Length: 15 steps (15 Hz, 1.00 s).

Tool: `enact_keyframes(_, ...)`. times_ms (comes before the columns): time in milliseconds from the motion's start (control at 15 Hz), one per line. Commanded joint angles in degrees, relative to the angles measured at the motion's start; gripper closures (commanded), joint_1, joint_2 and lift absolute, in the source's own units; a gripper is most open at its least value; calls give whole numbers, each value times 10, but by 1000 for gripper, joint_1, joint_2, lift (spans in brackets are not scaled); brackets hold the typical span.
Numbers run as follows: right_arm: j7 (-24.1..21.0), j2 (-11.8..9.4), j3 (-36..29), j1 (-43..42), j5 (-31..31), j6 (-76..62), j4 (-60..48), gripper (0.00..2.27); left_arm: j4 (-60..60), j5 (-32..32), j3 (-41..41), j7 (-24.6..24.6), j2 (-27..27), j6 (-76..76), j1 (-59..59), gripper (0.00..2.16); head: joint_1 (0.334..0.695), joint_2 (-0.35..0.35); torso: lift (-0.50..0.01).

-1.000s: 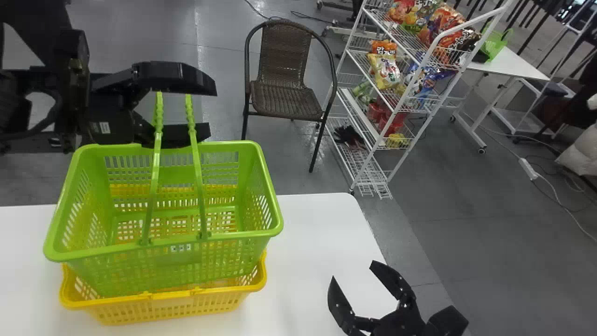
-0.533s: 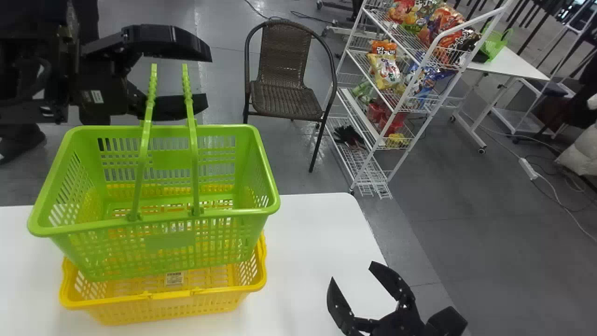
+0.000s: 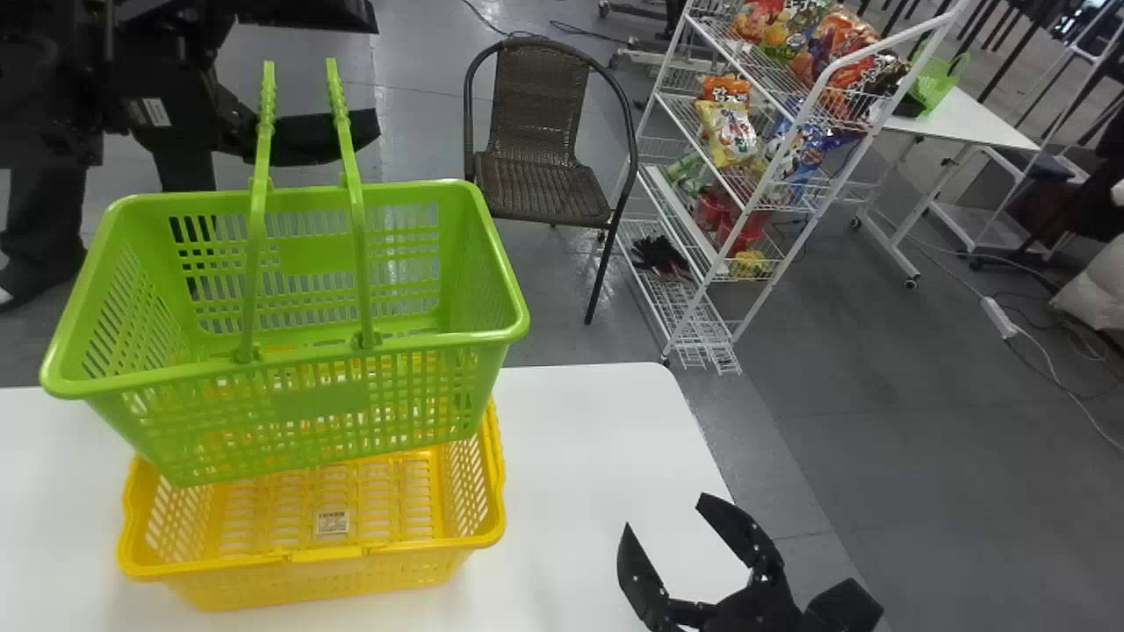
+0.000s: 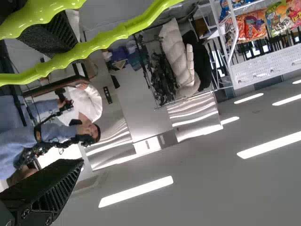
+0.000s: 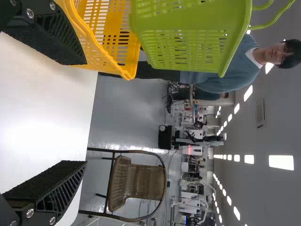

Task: Grasp handle with right gripper to insert into left gripper then lift and swing left to center

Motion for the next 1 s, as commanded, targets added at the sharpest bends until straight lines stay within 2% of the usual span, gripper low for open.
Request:
enact_keyframes(0, 0, 0, 0, 0, 0, 0, 0, 53, 19, 5, 2, 3, 6, 1, -19, 56, 695, -330, 0)
enact_keyframes(200, 0, 1, 0, 1, 0, -2, 0, 53, 32, 2, -7, 4, 21, 1, -40, 103, 695, -319, 0)
enact_keyframes(467, 0, 1, 2, 1, 0, -2, 0, 53, 32, -3, -15, -3, 38, 1, -62, 319, 695, -298, 0)
enact_keyframes(533, 0, 1, 3, 1, 0, -2, 0, 53, 36, -4, -20, -9, 41, 1, -65, 545, 694, -293, 0)
enact_keyframes(667, 0, 1, 3, 1, 0, -2, 0, 53, 44, -3, -22, -13, 45, 1, -68, 1301, 691, -285, 0)
enact_keyframes(800, 0, 1, 3, 1, 0, -2, 0, 53, 45, -11, -32, -42, 47, 1, -68, 1582, 691, -281, 0)
enact_keyframes(867, 0, 1, 3, 1, -1, -2, 0, 53, 44, -13, -38, -44, 47, 1, -68, 1909, 690, -281, 0)
enact_keyframes(933, 0, 1, 4, 1, -1, -2, 0, 53, 44, -14, -41, -49, 48, 1, -68, 1912, 690, -281, 0)
